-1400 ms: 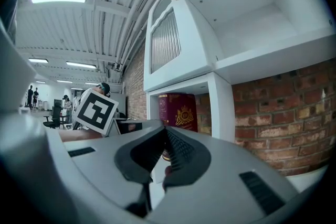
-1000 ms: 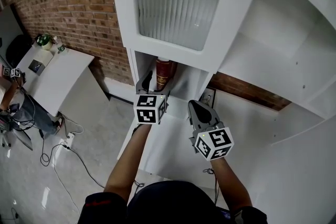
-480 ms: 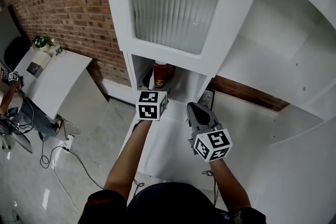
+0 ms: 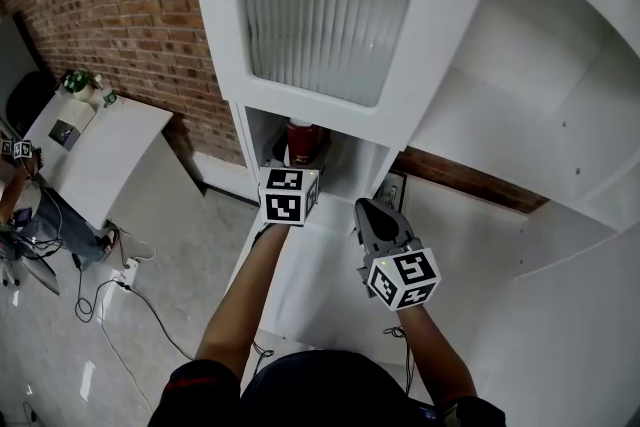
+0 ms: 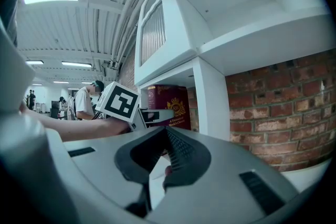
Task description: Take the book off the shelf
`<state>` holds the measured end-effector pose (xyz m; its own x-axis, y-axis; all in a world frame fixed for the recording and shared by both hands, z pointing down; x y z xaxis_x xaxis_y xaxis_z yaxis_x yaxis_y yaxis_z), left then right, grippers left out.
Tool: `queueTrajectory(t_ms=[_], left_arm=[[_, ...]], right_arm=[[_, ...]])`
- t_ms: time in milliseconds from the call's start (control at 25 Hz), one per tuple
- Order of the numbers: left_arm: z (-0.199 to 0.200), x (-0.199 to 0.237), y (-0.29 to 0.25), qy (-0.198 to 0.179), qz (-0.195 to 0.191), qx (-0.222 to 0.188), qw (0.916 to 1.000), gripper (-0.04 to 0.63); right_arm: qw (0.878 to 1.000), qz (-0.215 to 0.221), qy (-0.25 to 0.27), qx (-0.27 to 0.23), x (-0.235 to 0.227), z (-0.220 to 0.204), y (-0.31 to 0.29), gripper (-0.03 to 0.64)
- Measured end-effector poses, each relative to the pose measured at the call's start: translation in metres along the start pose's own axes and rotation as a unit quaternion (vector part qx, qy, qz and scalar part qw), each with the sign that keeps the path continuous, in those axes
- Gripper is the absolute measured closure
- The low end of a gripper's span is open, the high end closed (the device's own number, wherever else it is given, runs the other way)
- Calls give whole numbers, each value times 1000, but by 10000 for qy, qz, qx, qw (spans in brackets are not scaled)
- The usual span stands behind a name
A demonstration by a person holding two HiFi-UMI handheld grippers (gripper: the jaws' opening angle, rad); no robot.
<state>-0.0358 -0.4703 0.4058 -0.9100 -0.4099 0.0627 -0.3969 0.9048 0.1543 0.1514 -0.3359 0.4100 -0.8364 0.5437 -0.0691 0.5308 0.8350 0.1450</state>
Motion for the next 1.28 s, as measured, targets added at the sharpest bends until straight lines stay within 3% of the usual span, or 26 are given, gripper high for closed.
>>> queueTrajectory(t_ms=[560, 720, 1280], left_arm=[[-5, -1, -6, -86, 32, 86, 9999, 271], [-6, -1, -5, -223, 59, 122, 9997, 348], [-3, -1, 2, -414, -178, 138, 9989, 360]], right_arm=[[9999, 8, -48, 90, -7, -5, 3, 600], [9999, 21, -52, 138, -8, -7, 4, 600], [9998, 55, -38, 189, -6, -9, 4, 600]])
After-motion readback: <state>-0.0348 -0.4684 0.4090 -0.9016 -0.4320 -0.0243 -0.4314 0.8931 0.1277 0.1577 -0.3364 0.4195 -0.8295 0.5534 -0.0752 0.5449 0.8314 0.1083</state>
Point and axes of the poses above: the fingertips, and each gripper's own axes: y backward along the fingers, x to its left, z out of its top, the point moved 10 cm from there along y, backward along the fingers, and after that the axes turned 14 degrees about -x, right-handed, at the moved point
